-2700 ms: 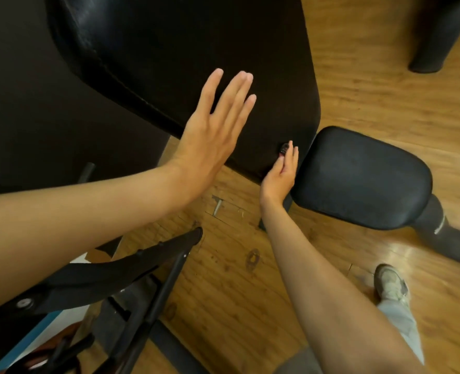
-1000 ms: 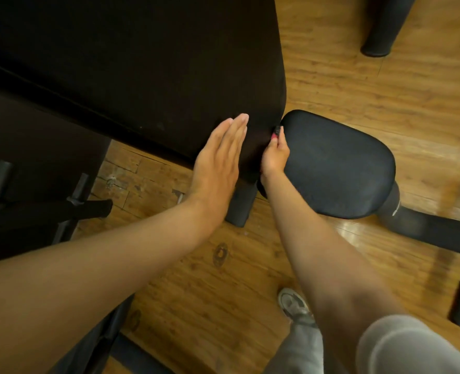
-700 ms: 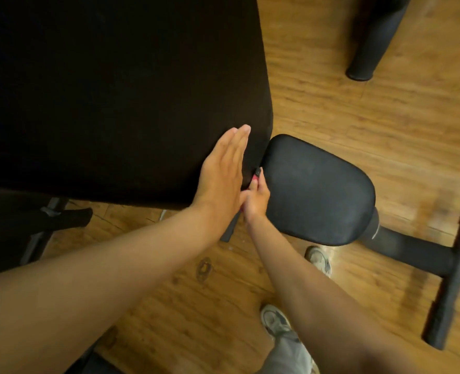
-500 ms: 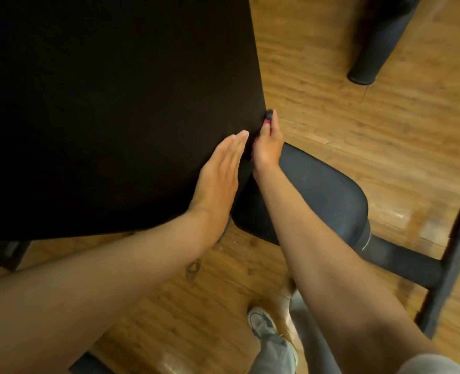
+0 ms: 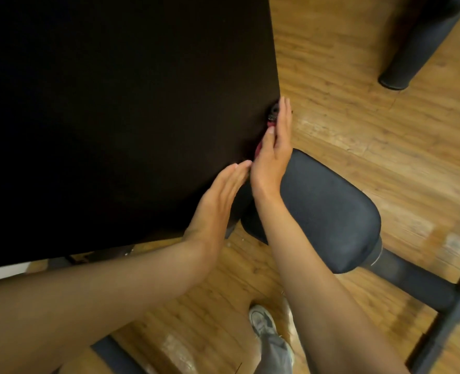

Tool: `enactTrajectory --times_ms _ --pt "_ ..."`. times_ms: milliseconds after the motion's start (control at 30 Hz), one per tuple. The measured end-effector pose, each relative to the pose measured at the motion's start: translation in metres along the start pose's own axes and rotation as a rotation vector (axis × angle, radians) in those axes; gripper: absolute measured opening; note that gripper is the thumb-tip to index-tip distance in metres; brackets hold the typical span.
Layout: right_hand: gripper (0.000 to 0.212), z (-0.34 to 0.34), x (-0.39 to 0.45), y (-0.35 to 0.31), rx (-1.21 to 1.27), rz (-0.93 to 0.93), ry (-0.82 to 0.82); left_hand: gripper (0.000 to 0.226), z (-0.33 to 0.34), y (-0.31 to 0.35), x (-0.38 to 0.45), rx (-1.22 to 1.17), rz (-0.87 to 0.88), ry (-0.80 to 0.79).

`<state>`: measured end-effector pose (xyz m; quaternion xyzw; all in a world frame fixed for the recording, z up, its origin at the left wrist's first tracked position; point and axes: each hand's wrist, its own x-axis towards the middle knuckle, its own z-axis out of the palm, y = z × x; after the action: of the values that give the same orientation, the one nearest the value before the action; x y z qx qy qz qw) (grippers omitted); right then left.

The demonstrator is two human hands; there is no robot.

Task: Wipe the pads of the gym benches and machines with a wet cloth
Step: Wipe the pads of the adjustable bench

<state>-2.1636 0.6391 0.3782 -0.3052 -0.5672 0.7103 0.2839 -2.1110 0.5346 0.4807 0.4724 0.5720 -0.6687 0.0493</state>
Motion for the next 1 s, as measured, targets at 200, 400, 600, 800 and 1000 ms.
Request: enactTrajectory --times_ms 200,400,600,800,1000 --pt "0.049 -0.023 0.019 0.060 -0.076 0.183 0.007 0.103 0.013 0.010 -0.013 0.037 0.012 0.025" --pt "0.049 -0.026 -0.005 0.096 -0.115 0.356 0.019 0.108 0.016 0.022 -0.003 0.054 0.011 0.055" --pt "0.047 -0.013 -0.088 0.091 -0.098 0.400 0.112 0.109 0.020 0.028 -0.006 0.053 -0.049 0.063" --pt "0.046 0.004 -0.176 0.079 -0.027 0.475 0.177 0.097 0.016 0.031 -0.018 0.052 -0.057 0.053" --pt "0.045 -0.009 -0.073 0.071 -0.076 0.437 0.165 0.093 0.023 0.022 -0.043 0.029 -0.034 0.074"
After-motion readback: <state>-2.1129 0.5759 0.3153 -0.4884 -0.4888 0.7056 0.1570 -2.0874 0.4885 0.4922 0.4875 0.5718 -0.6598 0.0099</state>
